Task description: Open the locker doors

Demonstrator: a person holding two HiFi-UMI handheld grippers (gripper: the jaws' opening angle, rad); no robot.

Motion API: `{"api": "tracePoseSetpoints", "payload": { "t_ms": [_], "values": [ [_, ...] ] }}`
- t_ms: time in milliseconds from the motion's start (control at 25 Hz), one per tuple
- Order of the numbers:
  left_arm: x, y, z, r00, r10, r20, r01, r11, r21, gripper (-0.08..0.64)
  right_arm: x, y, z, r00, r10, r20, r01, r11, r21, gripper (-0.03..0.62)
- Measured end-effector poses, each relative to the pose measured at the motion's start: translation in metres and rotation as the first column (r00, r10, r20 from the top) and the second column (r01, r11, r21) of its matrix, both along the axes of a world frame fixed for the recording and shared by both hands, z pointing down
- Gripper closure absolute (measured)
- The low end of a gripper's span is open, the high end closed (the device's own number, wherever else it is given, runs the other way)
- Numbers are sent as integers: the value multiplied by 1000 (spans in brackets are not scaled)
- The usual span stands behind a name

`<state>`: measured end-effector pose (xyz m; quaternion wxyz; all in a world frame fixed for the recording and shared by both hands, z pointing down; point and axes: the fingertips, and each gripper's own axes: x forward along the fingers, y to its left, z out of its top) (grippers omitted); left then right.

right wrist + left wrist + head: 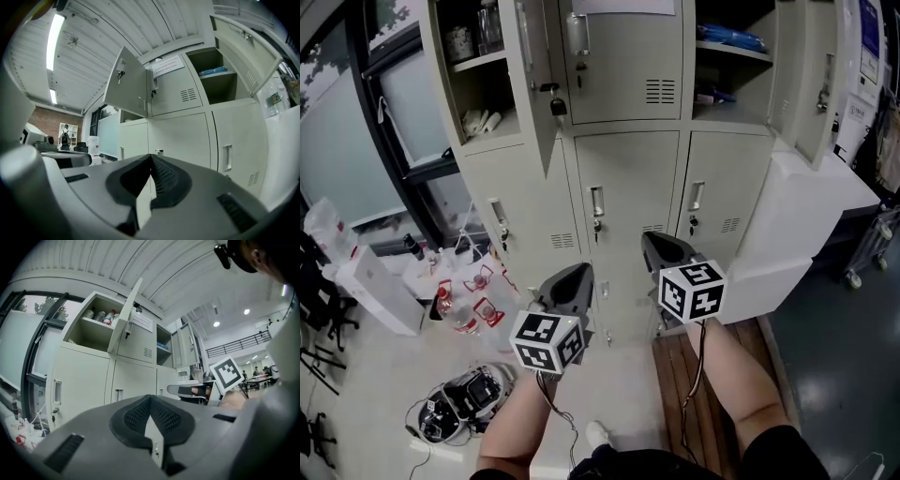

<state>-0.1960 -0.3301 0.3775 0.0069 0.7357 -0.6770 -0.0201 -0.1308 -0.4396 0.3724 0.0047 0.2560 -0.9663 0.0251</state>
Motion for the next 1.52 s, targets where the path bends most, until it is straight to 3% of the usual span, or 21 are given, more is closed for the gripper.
{"api": "tracePoseSetpoints", "payload": {
  "t_ms": [440, 680, 1120, 1520],
  "values": [
    [-74, -40, 50, 998, 64, -16, -65, 996, -55, 561, -94, -40, 55, 999, 16, -32, -19, 997, -70, 535],
    [-104, -54, 66, 994, 112, -19, -113, 991, -64, 561, -137, -60, 69, 998, 50, -31, -52, 997, -65, 494],
    [-111, -56, 76, 984, 180, 16, -178, 981, -74, 561, -171, -86, 79, 991, 126, -31, -127, 991, -34, 463],
    [-118, -61, 75, 983, 182, 14, -181, 980, -79, 561, -198, -116, 82, 988, 135, -72, -136, 990, -18, 446]
  ]
}}
